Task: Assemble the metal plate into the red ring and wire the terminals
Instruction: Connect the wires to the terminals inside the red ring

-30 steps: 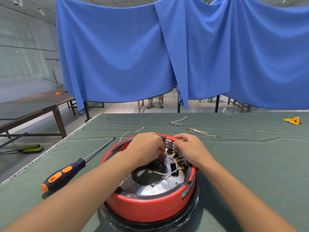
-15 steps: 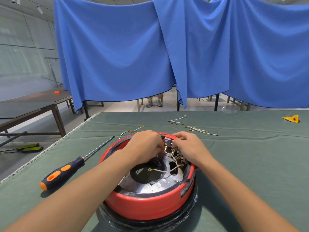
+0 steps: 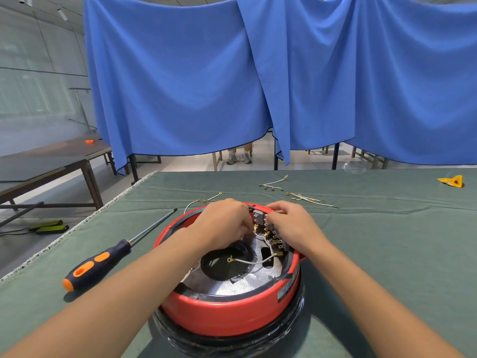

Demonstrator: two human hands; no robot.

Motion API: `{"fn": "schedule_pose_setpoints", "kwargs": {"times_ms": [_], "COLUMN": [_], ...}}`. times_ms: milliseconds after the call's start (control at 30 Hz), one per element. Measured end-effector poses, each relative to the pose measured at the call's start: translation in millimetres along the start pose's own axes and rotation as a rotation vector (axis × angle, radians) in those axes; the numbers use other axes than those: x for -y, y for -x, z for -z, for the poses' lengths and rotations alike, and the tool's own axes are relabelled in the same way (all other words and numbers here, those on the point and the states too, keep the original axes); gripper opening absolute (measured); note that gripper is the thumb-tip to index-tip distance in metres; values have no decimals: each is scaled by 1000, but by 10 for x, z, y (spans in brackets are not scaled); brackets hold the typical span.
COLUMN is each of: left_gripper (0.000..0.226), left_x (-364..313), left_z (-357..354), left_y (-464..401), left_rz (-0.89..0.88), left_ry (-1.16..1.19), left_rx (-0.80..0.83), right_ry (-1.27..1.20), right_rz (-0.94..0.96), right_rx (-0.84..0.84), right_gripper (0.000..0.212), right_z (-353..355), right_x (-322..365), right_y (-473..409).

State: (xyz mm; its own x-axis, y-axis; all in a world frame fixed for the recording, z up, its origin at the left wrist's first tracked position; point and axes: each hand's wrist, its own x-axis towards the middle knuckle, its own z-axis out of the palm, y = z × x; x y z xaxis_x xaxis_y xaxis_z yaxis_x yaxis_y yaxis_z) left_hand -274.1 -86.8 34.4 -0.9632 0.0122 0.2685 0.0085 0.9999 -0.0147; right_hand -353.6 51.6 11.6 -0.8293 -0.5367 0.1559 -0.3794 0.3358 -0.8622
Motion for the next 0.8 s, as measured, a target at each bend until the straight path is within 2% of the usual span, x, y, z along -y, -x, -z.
{"fn": "schedule_pose_setpoints", "kwargs": {"times_ms": [300, 500, 700, 800], "left_gripper": [17, 17, 17, 26], "left_x": [17, -23, -93, -130], "left_z": [-44, -48, -58, -53], "left_y": [1, -27, -37, -45], "left_rz": [67, 182, 263, 304], "left_ry": [22, 230, 291, 293], "left_rx": [-26, 56, 72, 74], "right_ry": [-16, -14, -17, -18], "right_rz": [-2, -10, -8, -4], "right_rx": [4, 5, 3, 2], "right_gripper": [16, 17, 17, 17], "right_z": [-5, -9, -10, -14], "right_x": [-7, -9, -6, -11], "right_y": [-9, -17, -16, -18]}}
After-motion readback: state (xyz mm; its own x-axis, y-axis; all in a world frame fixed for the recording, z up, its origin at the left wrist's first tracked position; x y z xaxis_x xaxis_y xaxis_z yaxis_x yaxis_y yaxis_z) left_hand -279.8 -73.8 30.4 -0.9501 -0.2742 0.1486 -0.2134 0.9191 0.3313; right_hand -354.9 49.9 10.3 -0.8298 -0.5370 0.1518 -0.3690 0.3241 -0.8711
